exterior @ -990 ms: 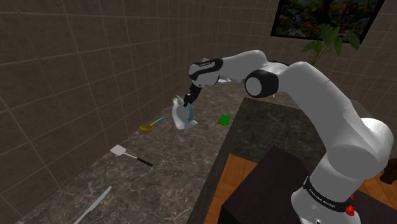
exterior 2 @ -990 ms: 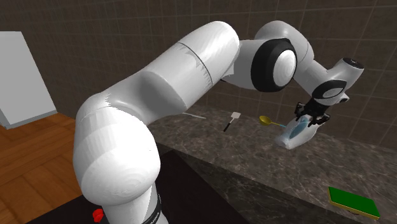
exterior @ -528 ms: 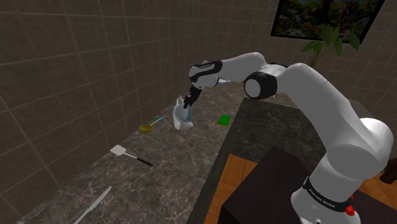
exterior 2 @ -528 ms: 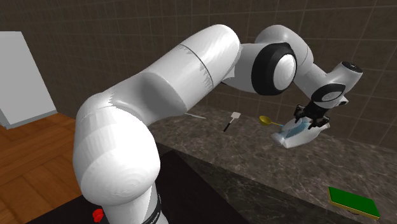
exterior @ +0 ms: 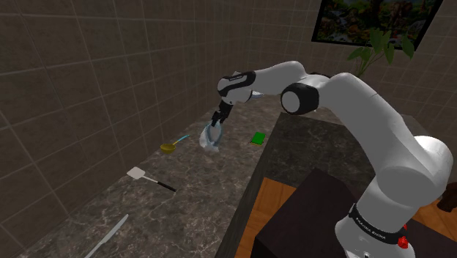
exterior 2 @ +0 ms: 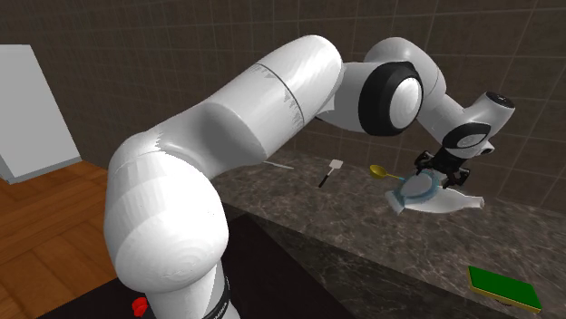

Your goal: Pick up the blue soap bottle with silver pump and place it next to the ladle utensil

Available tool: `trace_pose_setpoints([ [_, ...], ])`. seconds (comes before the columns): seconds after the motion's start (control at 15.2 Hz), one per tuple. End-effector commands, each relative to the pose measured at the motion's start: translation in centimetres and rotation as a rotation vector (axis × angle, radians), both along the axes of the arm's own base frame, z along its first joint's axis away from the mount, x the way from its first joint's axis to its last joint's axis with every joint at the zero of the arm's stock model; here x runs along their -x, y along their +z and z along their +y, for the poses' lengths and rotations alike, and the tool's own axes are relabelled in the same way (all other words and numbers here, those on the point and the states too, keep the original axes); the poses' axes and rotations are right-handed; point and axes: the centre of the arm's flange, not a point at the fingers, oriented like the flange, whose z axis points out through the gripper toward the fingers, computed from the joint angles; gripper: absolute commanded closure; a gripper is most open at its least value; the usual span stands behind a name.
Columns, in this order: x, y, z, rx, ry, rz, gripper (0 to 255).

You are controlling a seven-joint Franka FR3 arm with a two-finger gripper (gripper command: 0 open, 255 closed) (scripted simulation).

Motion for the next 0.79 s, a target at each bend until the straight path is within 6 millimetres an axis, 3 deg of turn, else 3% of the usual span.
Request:
trace_pose_setpoints([
  [0.0, 0.2, 1.2, -0.3, 0.000, 0.000, 0.000, 0],
  [0.2, 1.0, 4.6, -1.4, 0.000, 0.000, 0.000, 0],
  [0.73, 1.0, 4.6, -1.4, 0.000, 0.000, 0.000, 0],
])
